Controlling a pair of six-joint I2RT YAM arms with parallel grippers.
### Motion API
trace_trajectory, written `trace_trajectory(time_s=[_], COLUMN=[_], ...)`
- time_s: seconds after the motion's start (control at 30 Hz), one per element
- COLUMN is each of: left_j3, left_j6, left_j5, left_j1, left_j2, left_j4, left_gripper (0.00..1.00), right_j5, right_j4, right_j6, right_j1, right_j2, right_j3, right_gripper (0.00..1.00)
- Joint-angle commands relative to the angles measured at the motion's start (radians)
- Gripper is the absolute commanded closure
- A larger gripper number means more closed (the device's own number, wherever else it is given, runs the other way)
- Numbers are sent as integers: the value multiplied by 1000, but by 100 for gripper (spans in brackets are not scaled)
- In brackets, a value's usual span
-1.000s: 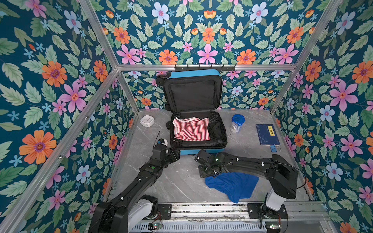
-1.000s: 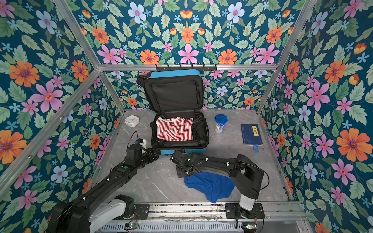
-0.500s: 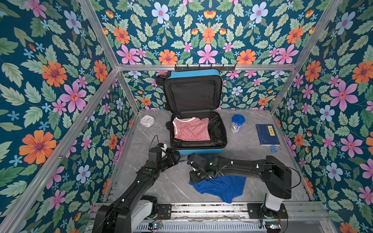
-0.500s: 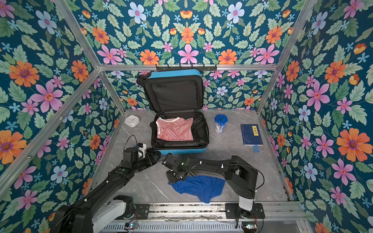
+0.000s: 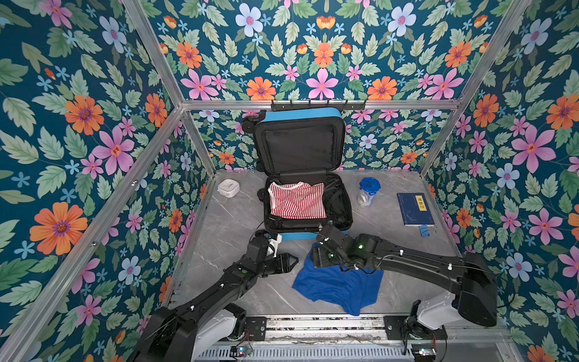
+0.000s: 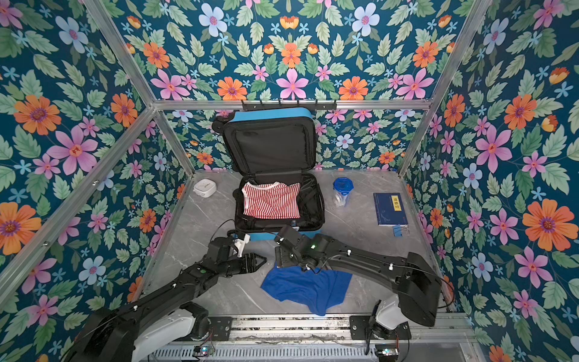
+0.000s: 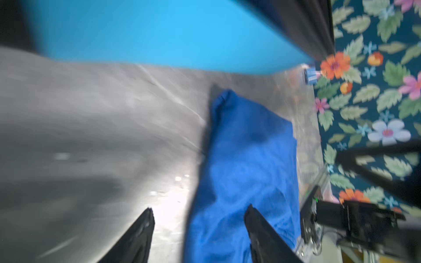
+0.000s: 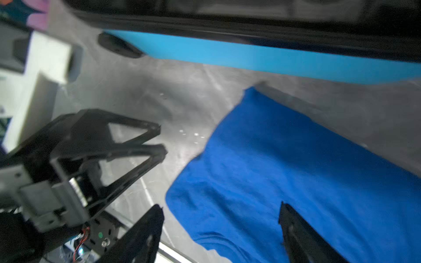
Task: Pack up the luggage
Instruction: 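Bring the left gripper to the blue cloth and grasp its edges with both grippers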
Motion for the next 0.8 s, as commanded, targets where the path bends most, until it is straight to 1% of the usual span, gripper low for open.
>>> trace_trajectory(time_s=[0.0, 0.17, 0.27, 0.37, 0.47, 0.6, 0.77], left_j3=[-1, 33, 40, 46, 56, 74, 89], left_j6=[-40, -31, -28, -27, -27, -22, -20], left_j5=[-53, -87, -98, -99, -99, -107, -115], left_j1=[-44, -114, -132, -149, -167, -186, -207], left_j2=[58, 149, 183, 225, 268, 316, 353], left_j4=[131, 160, 176, 198, 220, 234, 244], left_gripper=[33, 35, 35, 35, 35, 36, 37], right_j5=[60, 37, 25, 6, -9, -27, -78], right_j4=[-111, -167, -225, -244, -244, -221, -119], right_j6=[131, 238, 286, 329, 375, 405, 407], right_j1=[-66, -203, -262, -284, -284, -285, -286], right_j2=[-93, -328, -470, -603, -695, -721, -648], right_j3=[-96, -318, -426, -524, -598, -648, -689], right_gripper=[17, 16, 13, 12, 11, 12, 16])
